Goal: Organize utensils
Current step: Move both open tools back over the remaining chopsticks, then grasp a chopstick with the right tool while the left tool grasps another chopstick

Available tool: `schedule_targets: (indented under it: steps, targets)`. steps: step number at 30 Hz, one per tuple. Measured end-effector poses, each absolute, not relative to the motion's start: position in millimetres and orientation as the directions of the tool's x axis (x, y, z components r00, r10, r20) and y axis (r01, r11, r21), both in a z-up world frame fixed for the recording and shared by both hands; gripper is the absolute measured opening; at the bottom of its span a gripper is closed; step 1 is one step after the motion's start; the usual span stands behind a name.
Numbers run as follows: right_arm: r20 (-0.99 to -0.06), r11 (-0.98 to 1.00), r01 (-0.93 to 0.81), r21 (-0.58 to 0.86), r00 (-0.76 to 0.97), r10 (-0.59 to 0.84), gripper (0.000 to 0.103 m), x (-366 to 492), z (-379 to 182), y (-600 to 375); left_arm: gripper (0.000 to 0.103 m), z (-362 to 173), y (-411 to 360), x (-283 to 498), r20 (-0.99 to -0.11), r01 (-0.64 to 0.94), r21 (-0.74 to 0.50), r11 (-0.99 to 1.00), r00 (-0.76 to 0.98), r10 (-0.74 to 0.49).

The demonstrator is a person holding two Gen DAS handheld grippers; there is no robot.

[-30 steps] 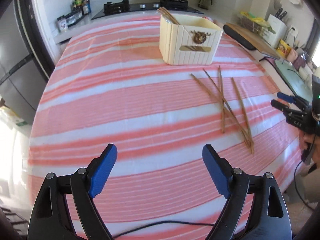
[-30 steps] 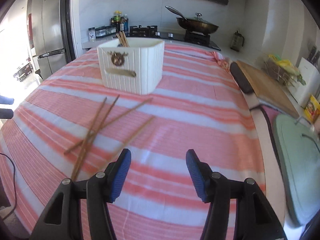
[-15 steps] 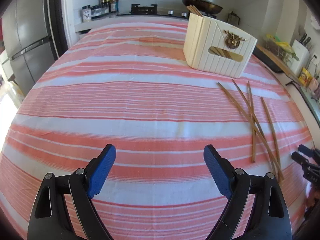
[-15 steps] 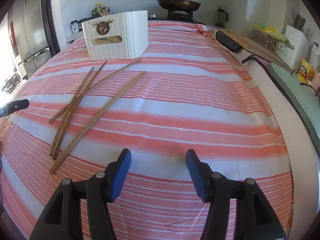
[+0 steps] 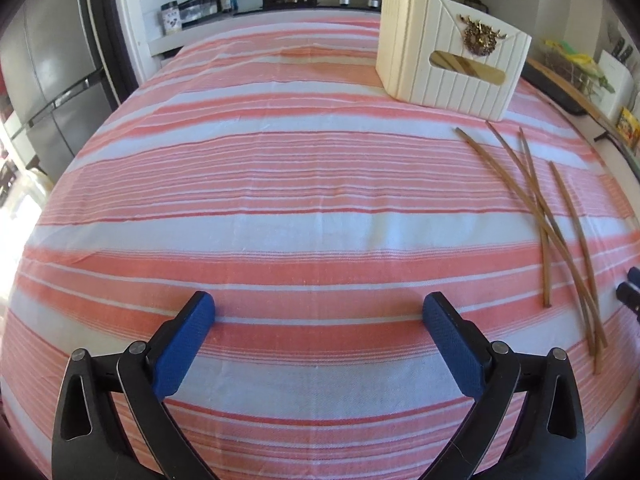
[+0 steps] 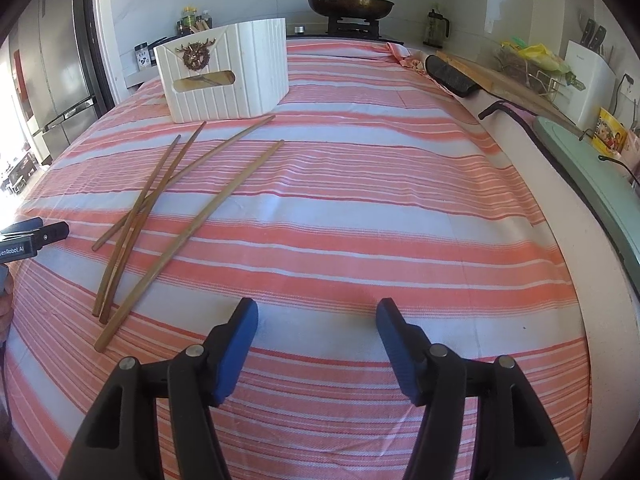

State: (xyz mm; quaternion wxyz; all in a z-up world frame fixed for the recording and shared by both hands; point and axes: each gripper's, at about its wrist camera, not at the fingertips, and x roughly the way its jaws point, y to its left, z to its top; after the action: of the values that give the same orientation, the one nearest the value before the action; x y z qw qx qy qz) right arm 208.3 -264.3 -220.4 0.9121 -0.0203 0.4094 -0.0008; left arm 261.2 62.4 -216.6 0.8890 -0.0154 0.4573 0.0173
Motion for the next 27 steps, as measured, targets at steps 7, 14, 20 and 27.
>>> schedule_targets:
  steps: [7,14,20,27]
  targets:
    - [-0.747,0.999,-0.015,-0.036,0.665,-0.017,0.063,208,-220,-265,0.103,-216,64,260,-0.814,-0.046,-0.016,0.999,0.581,0.013]
    - [-0.746,0.999,-0.015,-0.032,0.665,-0.014,0.063,209,-220,-265,0.103,-216,65,260,-0.814,-0.046,-0.018,0.999,0.580,0.012]
    - [-0.744,1.000,0.014,-0.001,0.668,-0.010,0.063,216,-213,-262,0.103,-216,65,260,-0.814,-0.046,-0.018,0.999,0.580,0.012]
    - [-0.755,0.991,-0.088,0.103,0.642,0.135,0.059,254,-197,-207,0.103,-216,65,261,-0.815,-0.046,-0.017,0.999,0.580,0.013]
